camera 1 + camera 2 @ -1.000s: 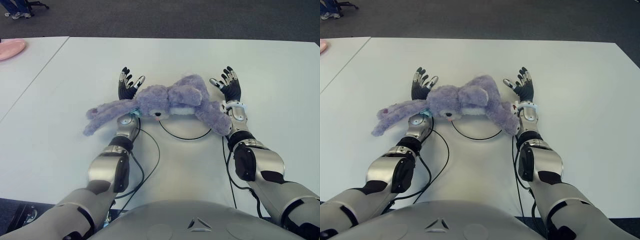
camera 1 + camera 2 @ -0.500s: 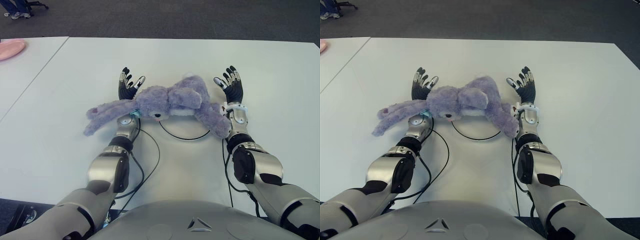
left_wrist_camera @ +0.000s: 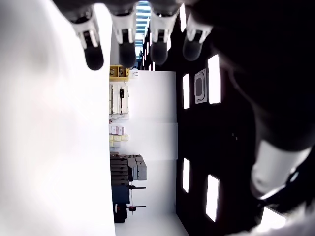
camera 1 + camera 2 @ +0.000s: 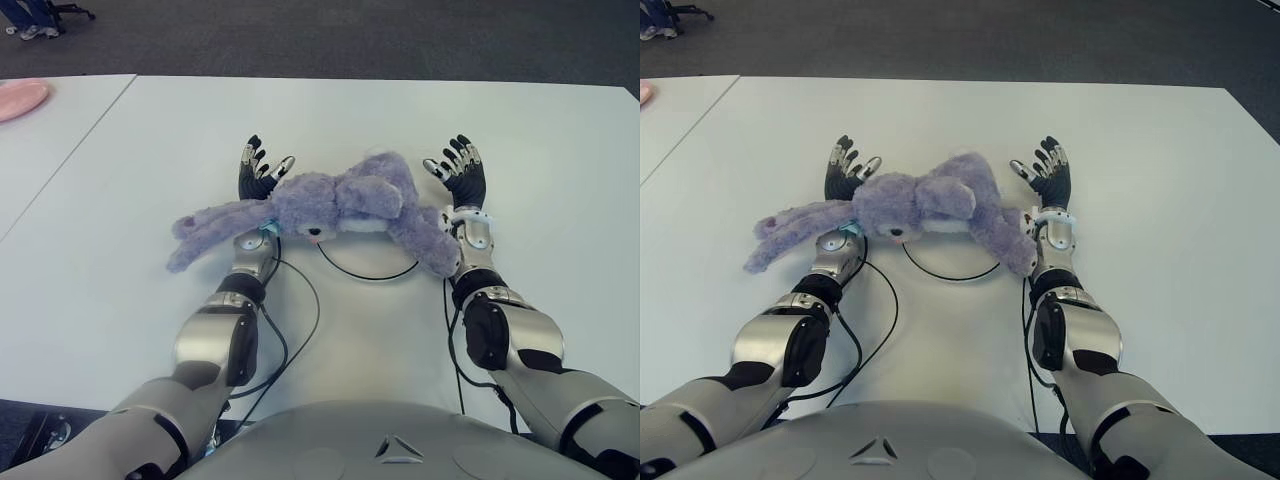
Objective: Put the doll into the plate.
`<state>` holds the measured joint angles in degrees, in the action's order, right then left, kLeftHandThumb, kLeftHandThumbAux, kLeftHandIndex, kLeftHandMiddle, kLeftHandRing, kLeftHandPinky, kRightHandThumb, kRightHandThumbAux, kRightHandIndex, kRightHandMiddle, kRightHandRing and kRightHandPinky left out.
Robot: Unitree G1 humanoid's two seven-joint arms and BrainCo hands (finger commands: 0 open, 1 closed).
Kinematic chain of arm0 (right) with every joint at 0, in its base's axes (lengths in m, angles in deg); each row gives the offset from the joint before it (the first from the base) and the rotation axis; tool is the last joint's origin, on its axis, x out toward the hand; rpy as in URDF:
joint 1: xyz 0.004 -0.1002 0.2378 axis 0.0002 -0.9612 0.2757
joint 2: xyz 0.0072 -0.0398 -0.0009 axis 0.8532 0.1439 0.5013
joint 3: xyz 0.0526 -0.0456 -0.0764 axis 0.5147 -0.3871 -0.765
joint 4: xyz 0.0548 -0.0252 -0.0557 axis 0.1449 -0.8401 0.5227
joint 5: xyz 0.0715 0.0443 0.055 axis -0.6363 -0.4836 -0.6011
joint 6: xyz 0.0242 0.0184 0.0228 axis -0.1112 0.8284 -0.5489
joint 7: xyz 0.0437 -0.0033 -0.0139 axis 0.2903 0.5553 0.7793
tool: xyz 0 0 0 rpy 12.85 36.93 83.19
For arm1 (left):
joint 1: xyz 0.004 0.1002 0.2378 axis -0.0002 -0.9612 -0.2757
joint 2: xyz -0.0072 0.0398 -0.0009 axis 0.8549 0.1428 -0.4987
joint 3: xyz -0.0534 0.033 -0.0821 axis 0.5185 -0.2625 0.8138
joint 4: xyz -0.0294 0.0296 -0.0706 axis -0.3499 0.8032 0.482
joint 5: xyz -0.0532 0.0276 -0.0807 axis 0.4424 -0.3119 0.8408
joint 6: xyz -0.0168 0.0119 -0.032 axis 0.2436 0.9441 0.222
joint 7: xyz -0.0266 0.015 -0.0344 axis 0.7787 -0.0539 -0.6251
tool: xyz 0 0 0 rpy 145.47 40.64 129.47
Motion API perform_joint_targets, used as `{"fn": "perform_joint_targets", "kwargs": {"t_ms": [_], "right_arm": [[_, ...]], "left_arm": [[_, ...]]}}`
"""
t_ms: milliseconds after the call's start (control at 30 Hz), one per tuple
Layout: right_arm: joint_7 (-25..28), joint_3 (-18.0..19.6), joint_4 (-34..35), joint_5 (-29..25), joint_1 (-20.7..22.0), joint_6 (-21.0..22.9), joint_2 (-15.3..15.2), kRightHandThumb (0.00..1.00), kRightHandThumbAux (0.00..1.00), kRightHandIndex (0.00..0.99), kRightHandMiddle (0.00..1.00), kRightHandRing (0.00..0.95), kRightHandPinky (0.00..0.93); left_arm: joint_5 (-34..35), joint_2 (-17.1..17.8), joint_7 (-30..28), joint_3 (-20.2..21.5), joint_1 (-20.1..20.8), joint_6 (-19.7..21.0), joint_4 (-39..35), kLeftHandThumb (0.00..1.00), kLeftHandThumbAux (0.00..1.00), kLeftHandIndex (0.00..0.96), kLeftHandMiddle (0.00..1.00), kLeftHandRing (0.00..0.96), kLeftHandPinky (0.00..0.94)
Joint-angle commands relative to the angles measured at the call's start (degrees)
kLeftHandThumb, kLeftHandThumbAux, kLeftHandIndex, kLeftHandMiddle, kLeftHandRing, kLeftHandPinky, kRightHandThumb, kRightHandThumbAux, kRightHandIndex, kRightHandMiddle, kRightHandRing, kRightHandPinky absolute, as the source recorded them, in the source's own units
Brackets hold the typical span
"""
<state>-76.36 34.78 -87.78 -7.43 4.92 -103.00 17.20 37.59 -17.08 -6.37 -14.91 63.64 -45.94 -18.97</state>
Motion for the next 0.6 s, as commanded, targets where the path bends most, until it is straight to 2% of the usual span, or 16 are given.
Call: {"fn": "perform_joint_targets", "kwargs": {"t_ms": [33, 200, 600], "right_arm": [[-6.8, -1.1, -7.1, 2.1, -16.6, 0.0, 6.4, 0.067, 0.888, 0.126, 0.139, 0.132, 0.183], [-9.6, -2.1, -7.2, 3.6, -16.4, 1.0, 6.1, 0.074, 0.914, 0.135, 0.147, 0.144, 0.192], [-10.8, -3.0, -7.5, 4.6, -16.4, 2.1, 5.8, 0.058, 0.930, 0.140, 0.154, 0.158, 0.199]], "left_arm": [[-0.6, -0.2, -2.0, -0.1, -17.2, 2.5, 9.5, 0.000, 0.724, 0.059, 0.075, 0.085, 0.134], [-0.5, -0.2, -1.7, 0.1, -17.2, 2.6, 9.5, 0.000, 0.740, 0.057, 0.072, 0.082, 0.133], [-0.4, -0.3, -1.2, 0.3, -17.1, 2.7, 9.5, 0.000, 0.774, 0.061, 0.075, 0.083, 0.139]]}}
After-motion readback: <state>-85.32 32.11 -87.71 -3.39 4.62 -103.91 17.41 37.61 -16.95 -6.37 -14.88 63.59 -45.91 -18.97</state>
